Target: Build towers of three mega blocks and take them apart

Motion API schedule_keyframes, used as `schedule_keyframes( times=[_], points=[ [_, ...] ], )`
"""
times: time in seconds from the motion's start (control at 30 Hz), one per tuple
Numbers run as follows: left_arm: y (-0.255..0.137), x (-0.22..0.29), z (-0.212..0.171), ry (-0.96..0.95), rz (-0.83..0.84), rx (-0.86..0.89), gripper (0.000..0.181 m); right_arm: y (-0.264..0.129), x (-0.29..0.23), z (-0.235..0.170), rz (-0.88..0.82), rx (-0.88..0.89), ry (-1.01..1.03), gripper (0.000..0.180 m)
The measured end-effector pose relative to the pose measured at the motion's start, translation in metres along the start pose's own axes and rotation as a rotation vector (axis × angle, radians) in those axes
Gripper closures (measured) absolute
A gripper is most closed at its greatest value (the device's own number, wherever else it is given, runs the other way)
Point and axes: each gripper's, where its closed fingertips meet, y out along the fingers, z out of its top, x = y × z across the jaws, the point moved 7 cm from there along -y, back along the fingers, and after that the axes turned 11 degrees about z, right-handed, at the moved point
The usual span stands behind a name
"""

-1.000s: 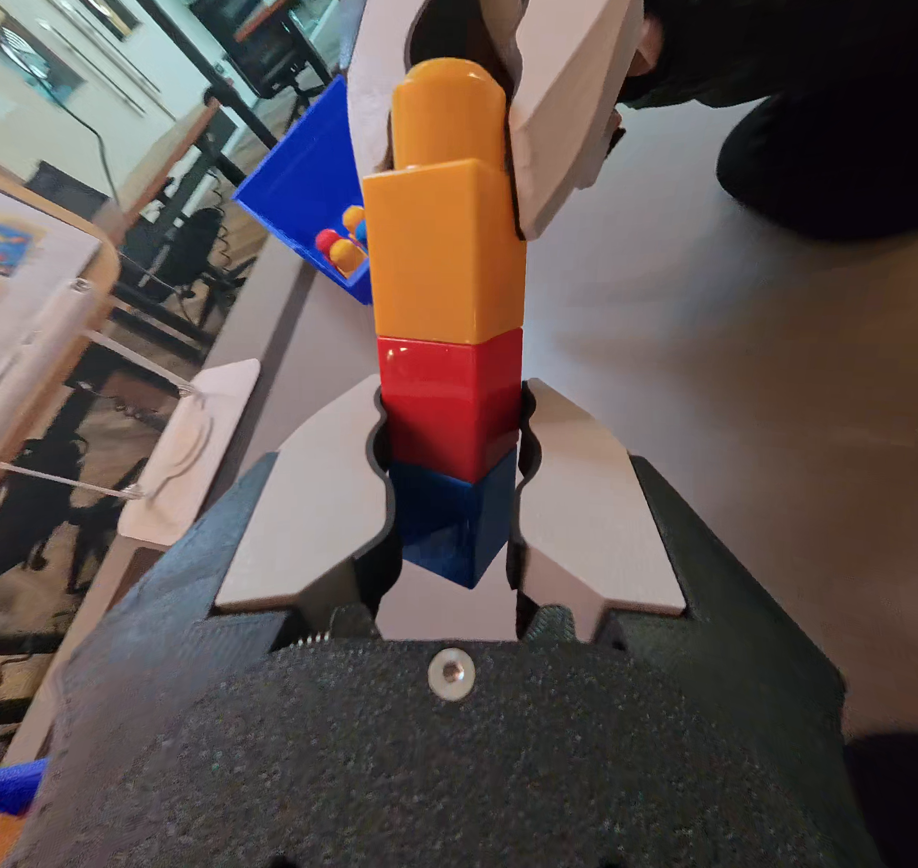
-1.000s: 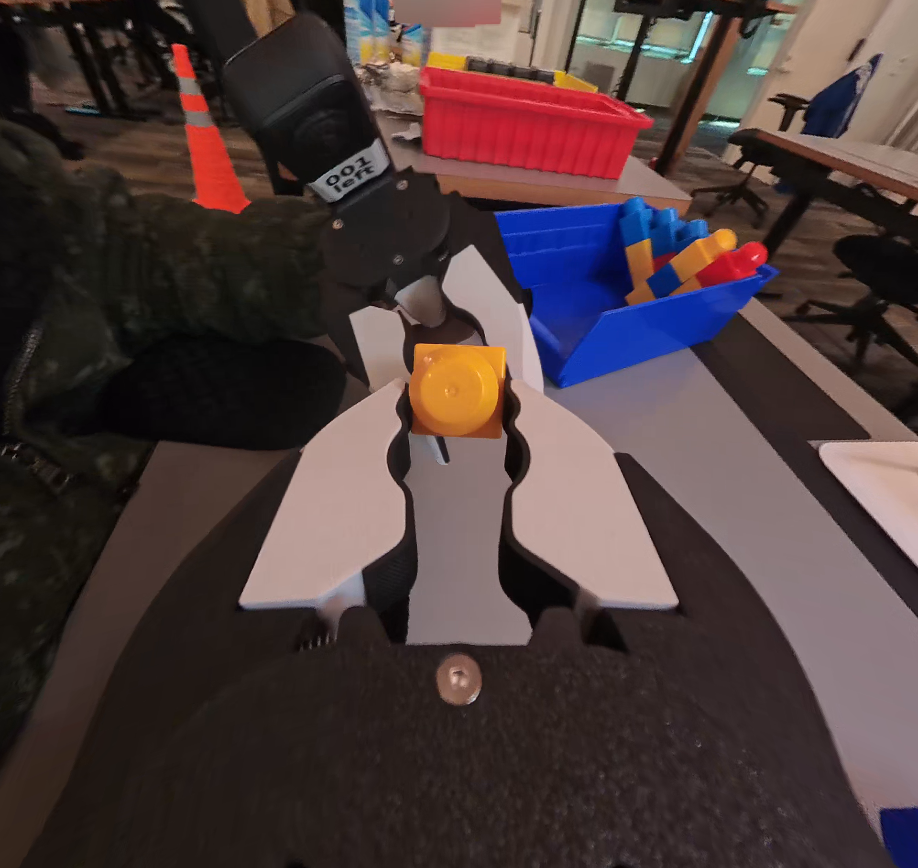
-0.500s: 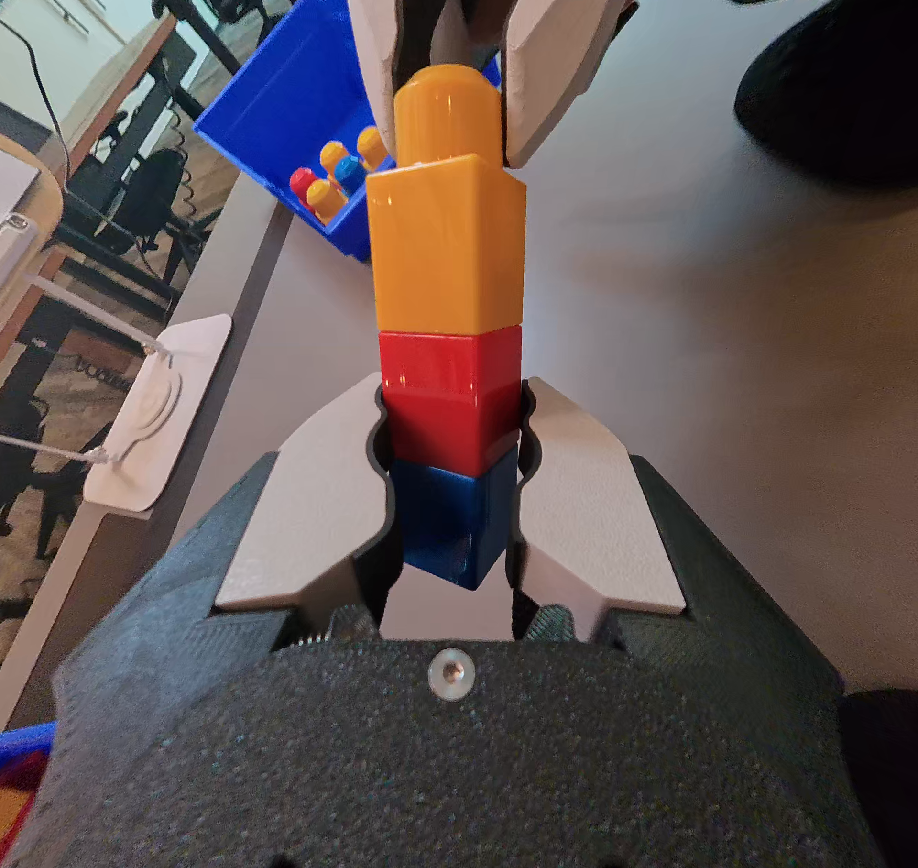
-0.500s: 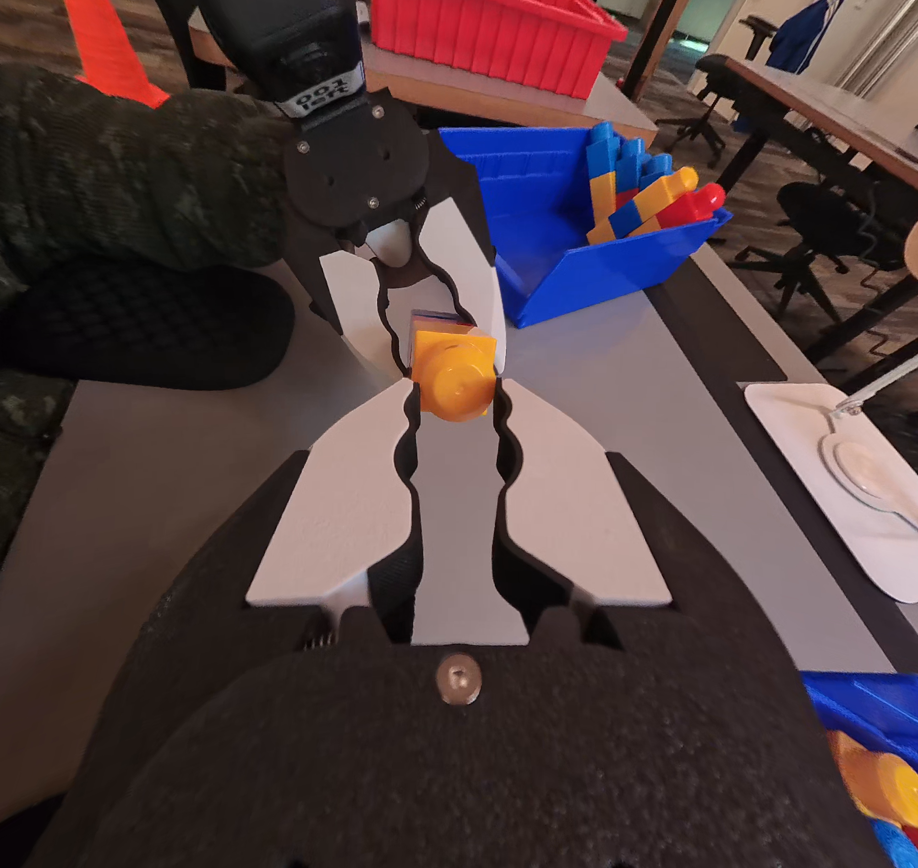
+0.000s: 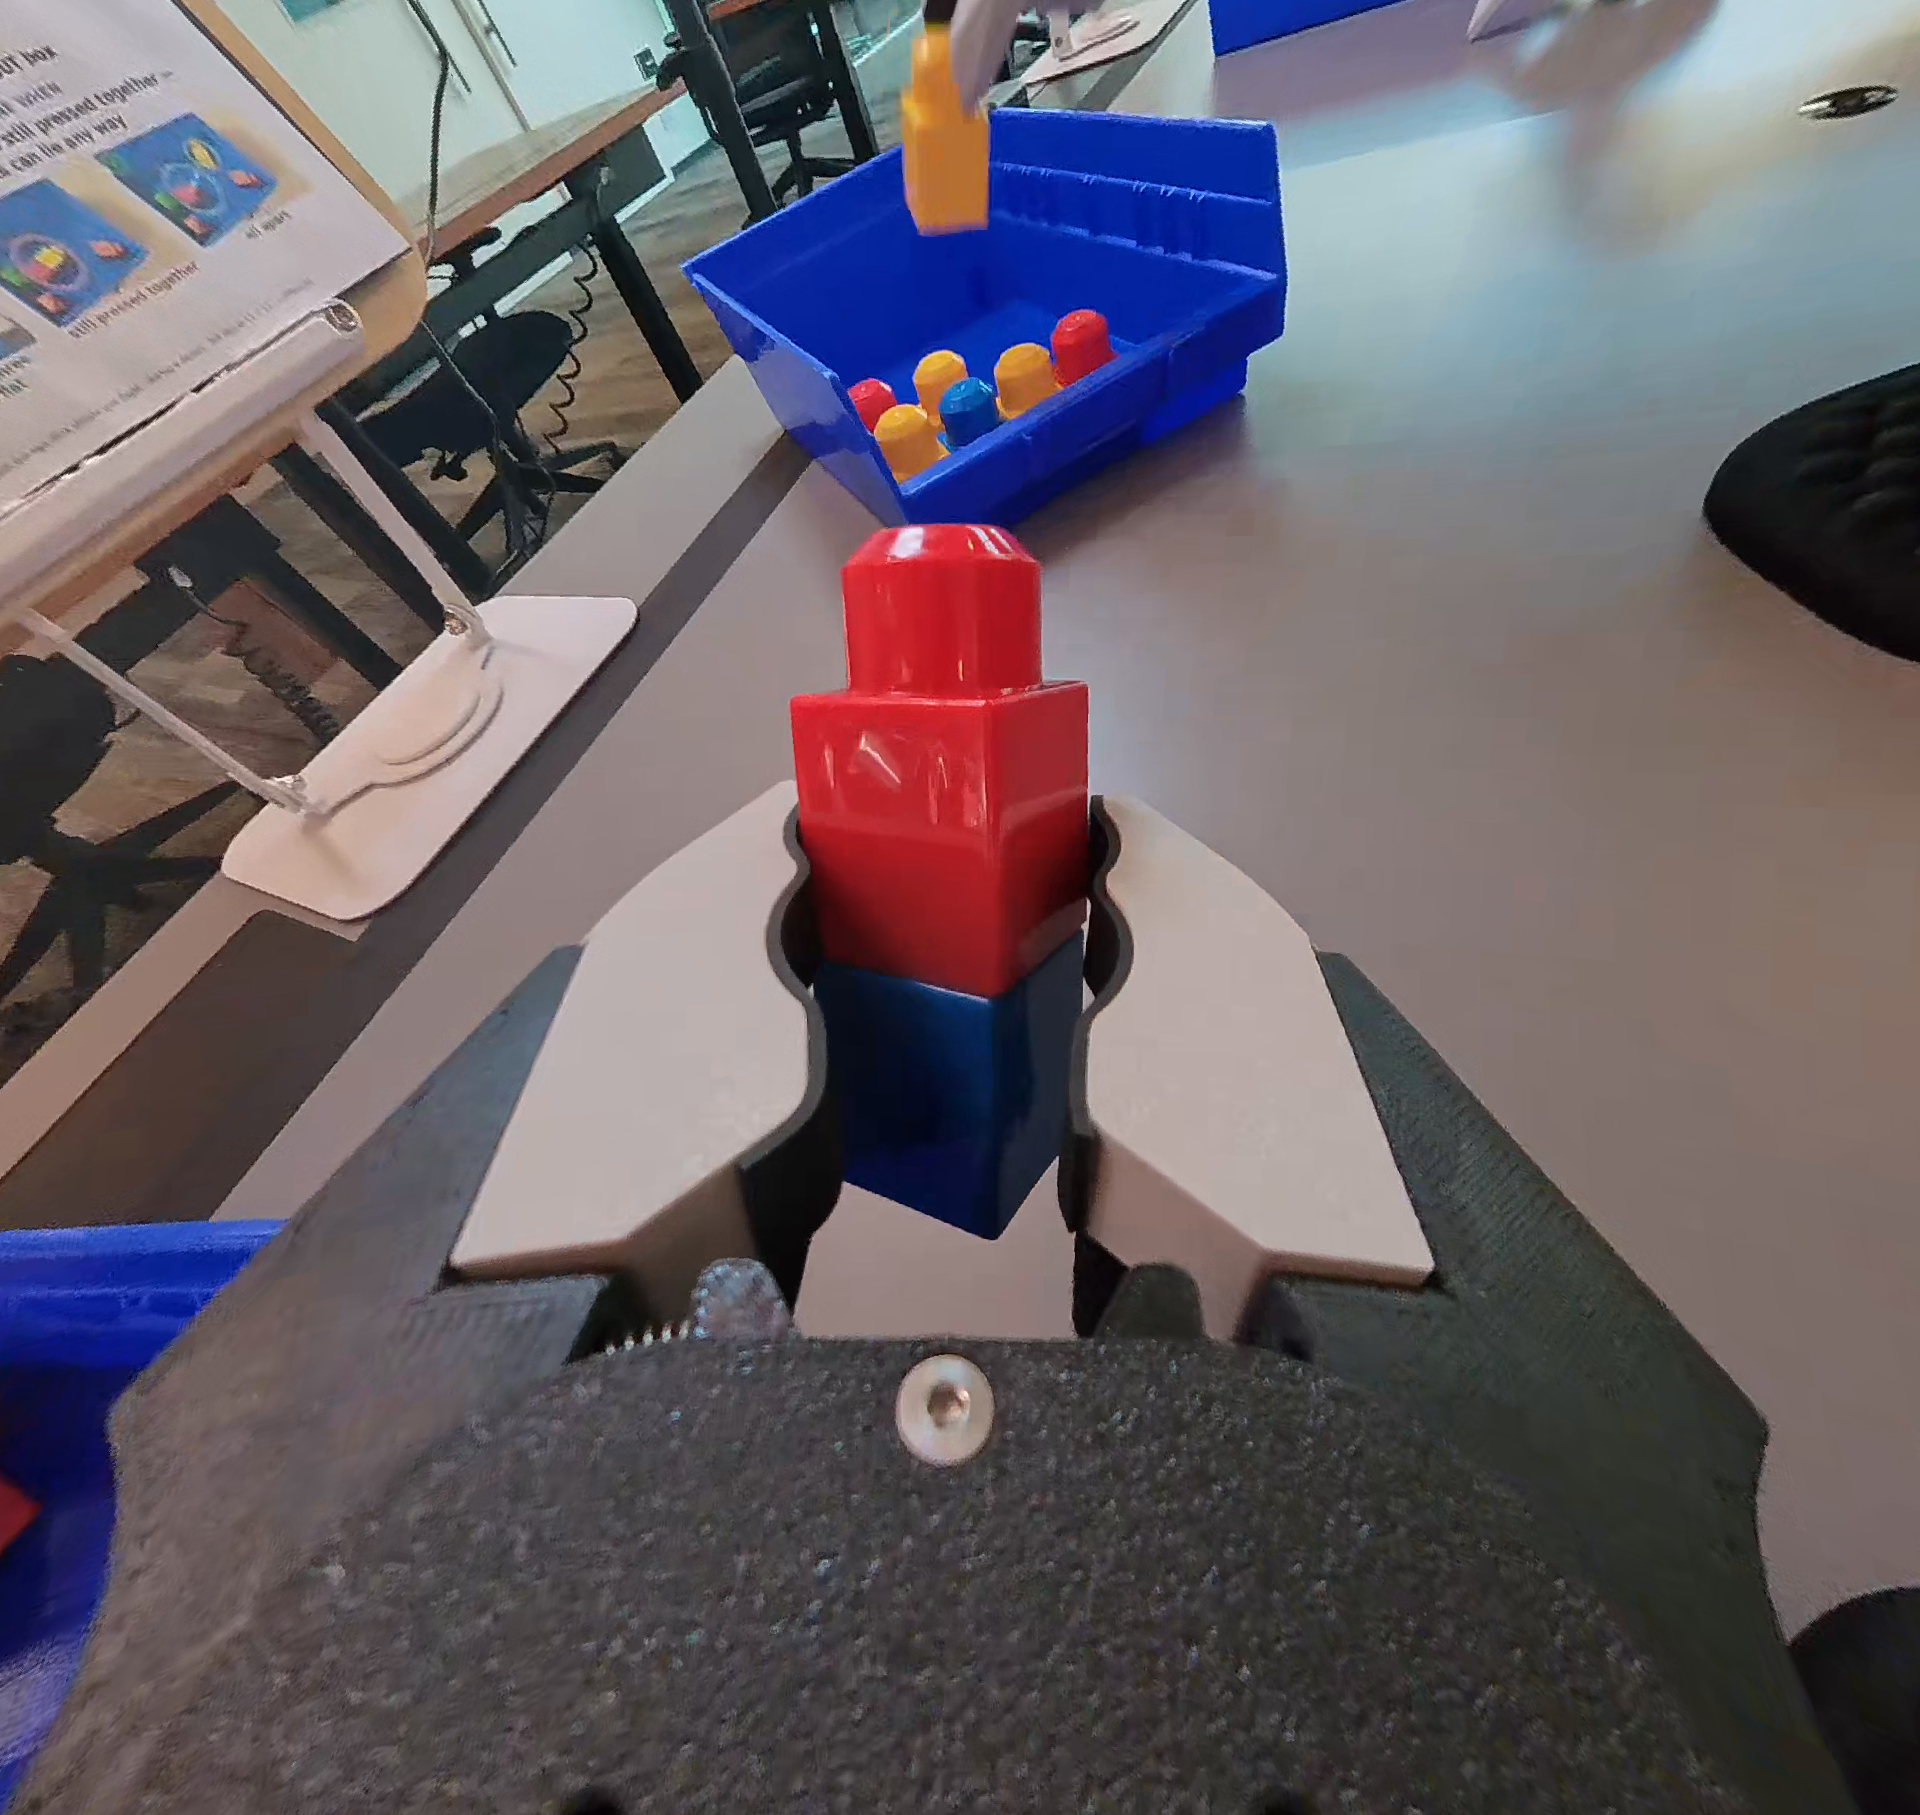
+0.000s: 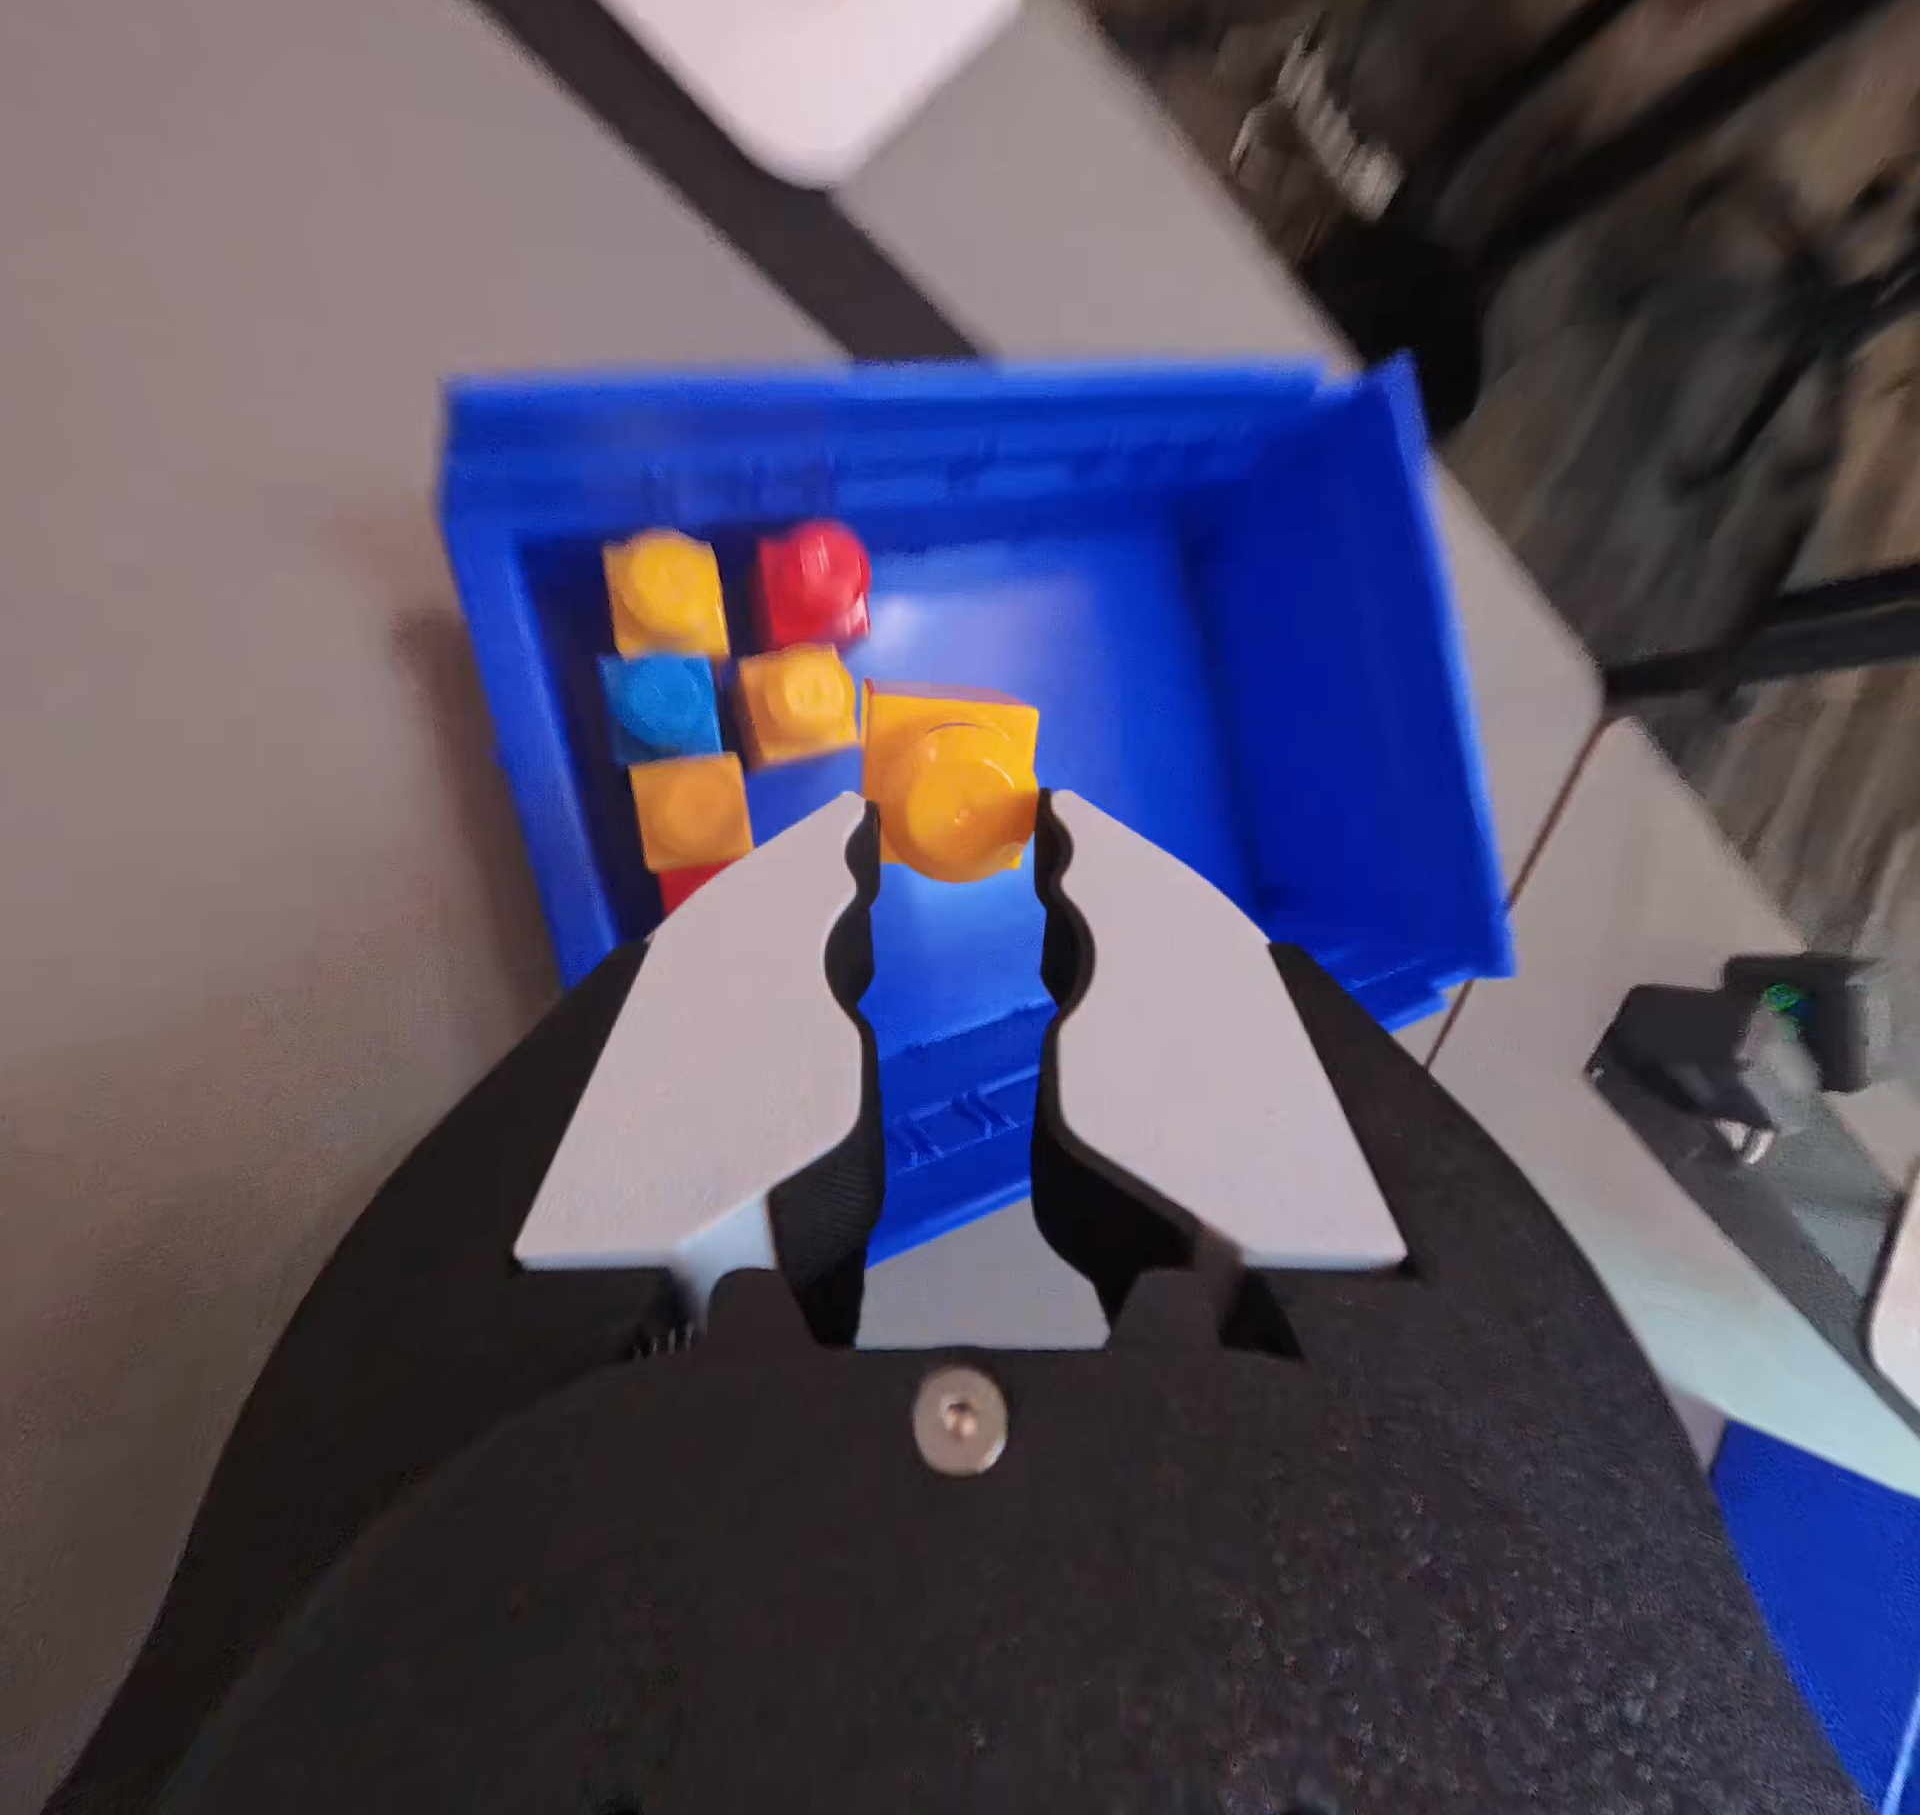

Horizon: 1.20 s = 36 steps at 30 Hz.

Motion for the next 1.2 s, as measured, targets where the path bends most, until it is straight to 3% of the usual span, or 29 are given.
schedule_keyframes(
  times=[0.13,0.3,0.43,0.57,0.67,0.87,1.0,1.07,1.17,1.2],
  points=[
    [0.003,0.004,-0.006,0.007,-0.011,-0.012,0.132,0.058,0.010,-0.025,0.161,-0.252,0.020,0.151],
    [0.007,0.006,-0.012,-0.016,-0.042,-0.019,0.132,0.090,0.001,-0.029,0.336,-0.265,0.082,0.151],
    [0.008,0.011,-0.009,0.000,-0.048,-0.010,0.132,0.101,-0.003,-0.033,0.359,-0.255,0.086,0.150],
    [0.008,0.017,-0.004,0.007,-0.061,0.007,0.132,0.083,-0.004,-0.021,0.294,-0.148,0.043,0.138],
    [0.011,0.023,-0.001,0.029,-0.074,0.006,0.132,0.050,-0.033,0.009,0.302,0.038,-0.080,0.136],
    [0.016,0.044,0.007,0.082,-0.107,0.002,0.132,-0.002,-0.185,0.052,0.591,0.321,-0.479,0.135],
    [0.017,0.054,0.012,0.115,-0.105,0.000,0.132,-0.001,-0.259,0.057,0.628,0.329,-0.615,0.133],
    [0.019,0.052,0.010,0.143,-0.056,-0.027,0.133,0.001,-0.276,0.058,0.641,0.341,-0.634,0.141],
    [0.016,0.048,0.011,0.067,-0.080,0.010,0.133,0.001,-0.281,0.058,0.637,0.339,-0.629,0.177],
    [0.015,0.047,0.013,0.060,-0.078,0.023,0.133,0.000,-0.281,0.059,0.644,0.352,-0.627,0.174]
  ],
)
